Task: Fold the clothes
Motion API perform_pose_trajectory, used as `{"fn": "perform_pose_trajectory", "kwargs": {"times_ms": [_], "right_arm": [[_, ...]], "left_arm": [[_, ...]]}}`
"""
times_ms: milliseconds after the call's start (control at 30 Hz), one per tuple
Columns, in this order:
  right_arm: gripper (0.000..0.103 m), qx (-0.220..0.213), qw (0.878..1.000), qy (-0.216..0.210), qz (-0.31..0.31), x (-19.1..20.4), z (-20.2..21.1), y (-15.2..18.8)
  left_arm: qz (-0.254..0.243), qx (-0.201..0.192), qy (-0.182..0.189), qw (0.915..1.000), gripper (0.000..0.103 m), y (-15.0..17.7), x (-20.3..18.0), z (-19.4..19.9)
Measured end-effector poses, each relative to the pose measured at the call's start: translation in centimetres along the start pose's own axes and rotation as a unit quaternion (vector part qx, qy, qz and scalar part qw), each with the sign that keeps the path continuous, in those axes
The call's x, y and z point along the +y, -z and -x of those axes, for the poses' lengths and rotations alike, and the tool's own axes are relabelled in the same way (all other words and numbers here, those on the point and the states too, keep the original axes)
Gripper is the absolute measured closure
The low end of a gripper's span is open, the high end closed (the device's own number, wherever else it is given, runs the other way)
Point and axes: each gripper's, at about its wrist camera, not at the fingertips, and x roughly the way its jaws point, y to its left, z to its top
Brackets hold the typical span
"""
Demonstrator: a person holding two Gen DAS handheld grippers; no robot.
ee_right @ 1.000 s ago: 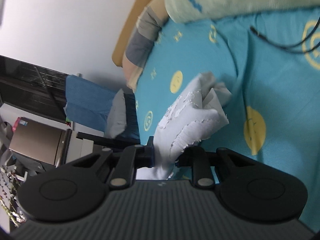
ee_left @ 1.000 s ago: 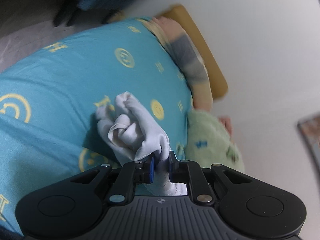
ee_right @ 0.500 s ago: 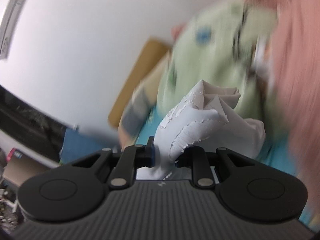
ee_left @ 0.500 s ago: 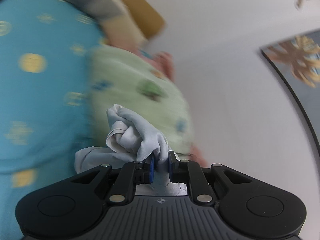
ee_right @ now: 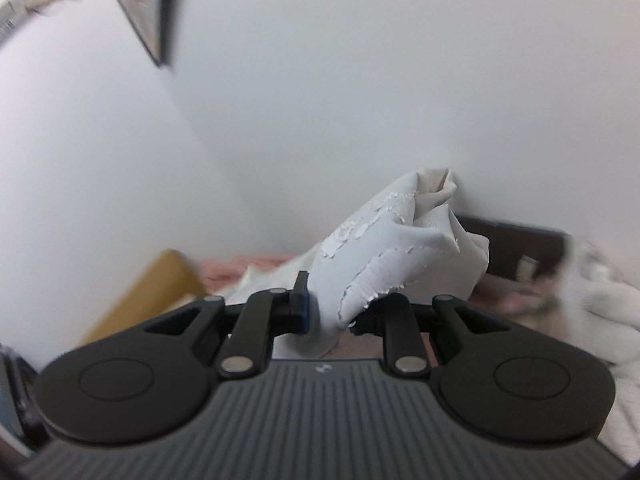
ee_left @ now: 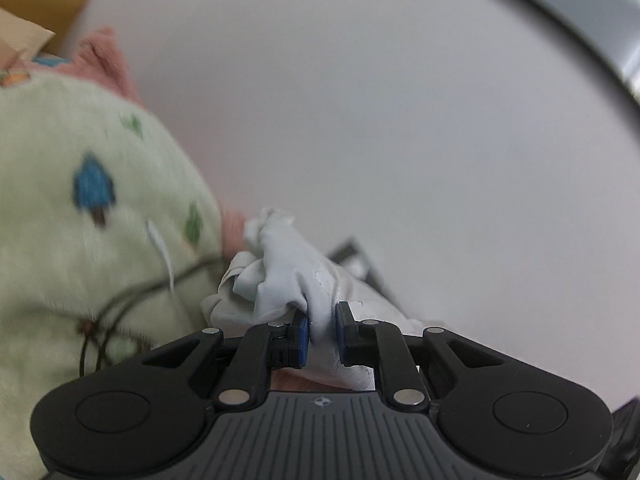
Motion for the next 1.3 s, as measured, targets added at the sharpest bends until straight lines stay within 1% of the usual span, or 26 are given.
{"fn": "perform_pose_trajectory", "kwargs": {"times_ms": [67,167,200,267,333,433,467,500,567,600,633,667,700,733,767,833,933,1067,1200,1300], "right_arm": [[0.082,0.016,1.0,0.012,-0.002,-2.2,0.1,2.4],[0.082,0.033,0.999,0.019,-0.009,-4.7,0.9,5.9],[0.082,0.035,0.999,0.018,-0.015,-5.2,1.4,6.9],[0.082,0.042,0.999,0.018,-0.028,-6.0,2.2,8.6],[0.082,0.048,0.998,0.02,-0.037,-6.2,2.6,10.2],[0.079,0.045,0.998,0.03,-0.034,-5.6,3.4,11.3],[0.078,0.047,0.998,0.035,-0.04,-5.4,3.8,11.3],[0.077,0.051,0.997,0.042,-0.042,-5.3,4.2,11.1],[0.071,0.06,0.996,0.06,-0.035,-4.6,5.3,10.9],[0.07,0.065,0.995,0.069,-0.026,-4.0,6.1,10.9],[0.064,0.068,0.995,0.074,-0.009,-3.3,7.0,10.8],[0.053,0.071,0.994,0.077,0.01,-2.6,7.9,10.7],[0.045,0.074,0.994,0.08,0.03,-1.8,8.9,10.6],[0.032,0.071,0.993,0.078,0.046,-1.1,10.0,10.6],[0.025,0.062,0.994,0.073,0.056,-0.5,11.3,10.4],[0.018,0.042,0.995,0.06,0.073,0.5,13.9,9.9],[0.018,0.028,0.994,0.045,0.093,2.3,16.6,9.1],[0.018,0.009,0.993,0.029,0.118,4.0,20.0,8.6],[0.018,-0.007,0.99,0.018,0.137,5.1,23.5,9.0],[0.018,-0.019,0.99,0.012,0.142,5.6,25.8,9.4]], "left_arm": [[-0.028,0.019,-0.01,0.9994,0.088,2.8,0.6,-0.8],[-0.062,0.025,-0.011,0.9977,0.088,6.7,1.8,0.8],[-0.079,0.034,-0.019,0.9961,0.088,7.6,2.0,1.2],[-0.098,0.043,-0.029,0.9938,0.088,9.0,2.2,2.0],[-0.121,0.042,-0.041,0.991,0.088,9.9,1.9,2.2],[-0.146,0.039,-0.06,0.9867,0.083,11.1,1.0,2.8],[-0.15,0.036,-0.068,0.9856,0.079,10.9,0.6,2.8],[-0.152,0.032,-0.075,0.9849,0.077,11.1,0.5,3.5],[-0.16,0.028,-0.08,0.9835,0.066,11.2,-0.6,4.9],[-0.165,0.027,-0.077,0.9829,0.066,11.1,-1.5,6.2],[-0.169,0.026,-0.075,0.9824,0.065,10.9,-2.5,7.6],[-0.18,0.017,-0.08,0.9802,0.057,10.9,-3.4,8.8],[-0.192,0.008,-0.086,0.9776,0.051,10.8,-4.4,10.1],[-0.203,-0.001,-0.091,0.9748,0.036,10.8,-5.3,11.3],[-0.215,-0.01,-0.097,0.9717,0.023,10.8,-6.2,12.5],[-0.235,-0.027,-0.102,0.9663,0.015,10.8,-7.7,14.9],[-0.251,-0.043,-0.111,0.9605,0.004,11.1,-9.5,18.1],[-0.284,-0.066,-0.118,0.9492,0.002,12.5,-12.0,22.1],[-0.292,-0.087,-0.111,0.9461,0.001,14.2,-14.2,25.6],[-0.303,-0.114,-0.118,0.9388,0.001,15.7,-15.7,28.0]]}}
